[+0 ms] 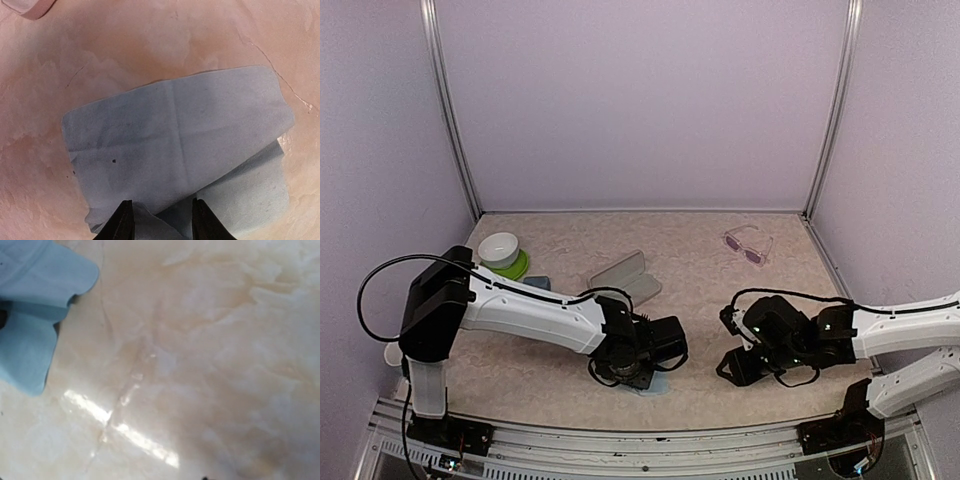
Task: Organize the sunglasses
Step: Pick up the glasses cleaning cloth from the center of the board.
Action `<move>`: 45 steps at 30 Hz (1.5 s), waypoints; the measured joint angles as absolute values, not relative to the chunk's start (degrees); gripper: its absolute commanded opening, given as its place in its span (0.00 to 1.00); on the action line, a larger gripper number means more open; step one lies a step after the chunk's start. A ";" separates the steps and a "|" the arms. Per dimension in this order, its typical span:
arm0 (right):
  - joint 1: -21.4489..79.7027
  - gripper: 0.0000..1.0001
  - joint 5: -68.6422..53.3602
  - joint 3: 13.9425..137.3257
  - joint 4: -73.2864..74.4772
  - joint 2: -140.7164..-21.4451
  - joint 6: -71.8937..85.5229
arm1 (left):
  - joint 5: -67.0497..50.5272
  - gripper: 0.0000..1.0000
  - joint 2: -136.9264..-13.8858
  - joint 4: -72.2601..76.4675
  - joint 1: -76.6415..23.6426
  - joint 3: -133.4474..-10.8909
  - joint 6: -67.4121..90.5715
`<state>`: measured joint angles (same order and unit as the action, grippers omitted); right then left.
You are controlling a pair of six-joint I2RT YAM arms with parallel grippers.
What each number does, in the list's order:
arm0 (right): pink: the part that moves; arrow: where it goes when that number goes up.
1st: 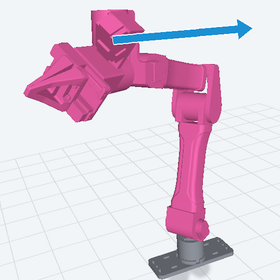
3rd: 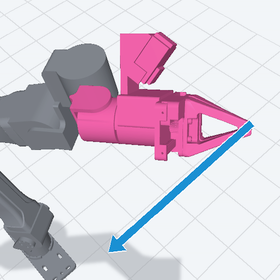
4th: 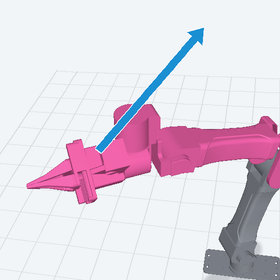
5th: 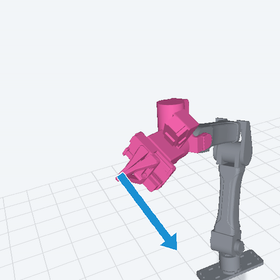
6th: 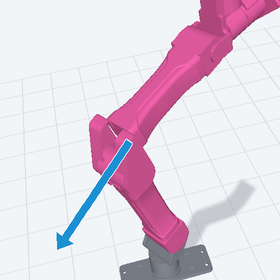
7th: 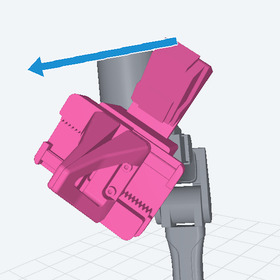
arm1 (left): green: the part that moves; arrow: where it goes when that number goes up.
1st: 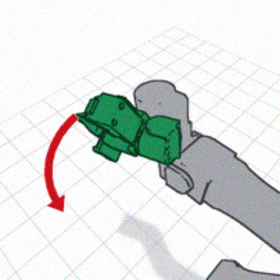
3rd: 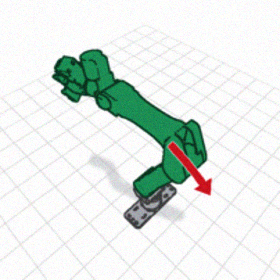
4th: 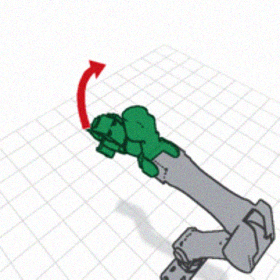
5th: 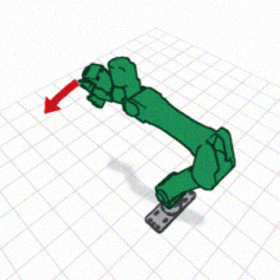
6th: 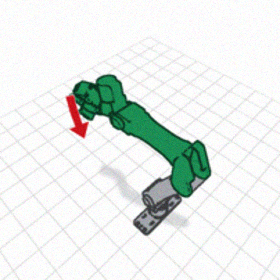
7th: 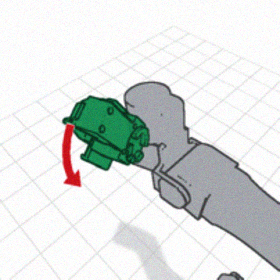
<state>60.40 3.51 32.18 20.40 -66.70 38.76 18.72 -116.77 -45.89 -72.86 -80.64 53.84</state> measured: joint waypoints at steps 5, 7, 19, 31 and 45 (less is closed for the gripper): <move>59.53 0.35 3.60 30.00 21.06 -62.74 37.50 | 19.84 0.37 -116.77 -47.53 -73.28 -80.73 56.80; 59.42 0.35 3.66 29.63 21.37 -62.17 37.10 | 20.21 0.36 -116.75 -48.23 -73.38 -80.73 57.84; 59.05 0.35 2.59 29.39 21.39 -62.50 35.99 | 21.87 0.25 -115.85 -49.45 -74.19 -78.50 61.93; 59.05 0.34 1.26 29.39 21.15 -64.84 35.81 | 22.83 0.09 -113.01 -49.47 -76.25 -75.77 65.47; 59.05 0.31 -2.76 29.39 19.27 -65.32 32.88 | 25.98 0.00 -111.22 -48.12 -78.54 -74.37 67.99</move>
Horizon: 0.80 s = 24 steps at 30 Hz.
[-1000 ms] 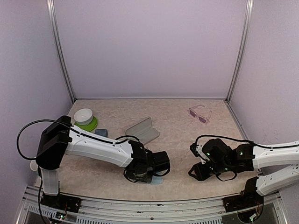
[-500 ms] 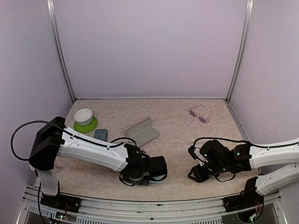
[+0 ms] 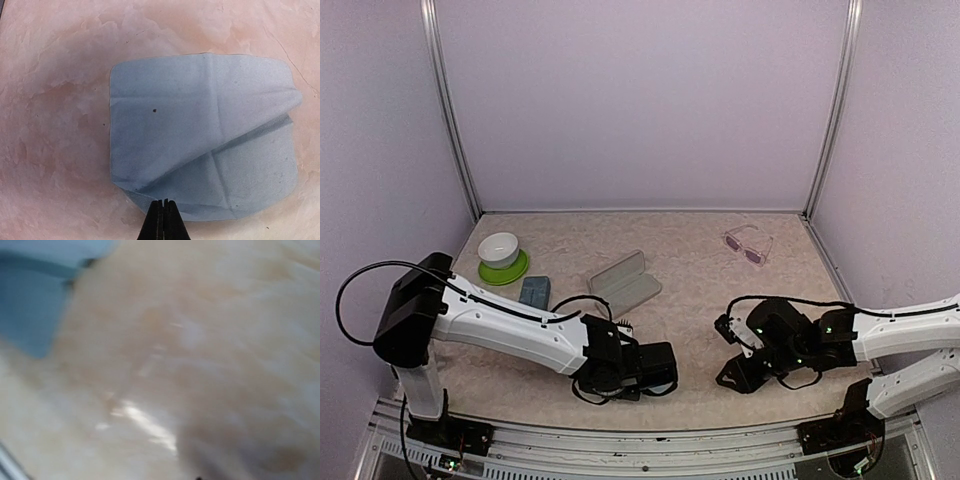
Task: Organize the sunglasses
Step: Pick up the glasses cleaning cloth from the center of the board.
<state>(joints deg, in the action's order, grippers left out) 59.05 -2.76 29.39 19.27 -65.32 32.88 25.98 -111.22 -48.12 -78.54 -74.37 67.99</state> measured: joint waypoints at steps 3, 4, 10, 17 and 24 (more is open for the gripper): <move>59.05 0.33 -7.09 29.39 16.16 -65.23 30.15 | 26.04 0.00 -110.32 -47.35 -78.63 -73.41 68.49; 59.05 0.34 -8.99 29.39 14.61 -65.12 28.60 | 26.04 0.00 -109.71 -46.74 -78.63 -72.64 68.75; 59.24 0.35 -14.66 29.41 7.40 -64.95 20.14 | 25.78 0.00 -106.28 -43.27 -78.63 -67.85 69.38; 60.80 0.36 -17.43 29.41 -0.51 -68.05 9.56 | 25.47 0.00 -104.99 -39.75 -78.63 -64.47 69.41; 61.14 0.35 -18.90 31.46 -4.75 -77.73 0.64 | 25.23 0.00 -104.86 -37.30 -78.65 -63.44 68.51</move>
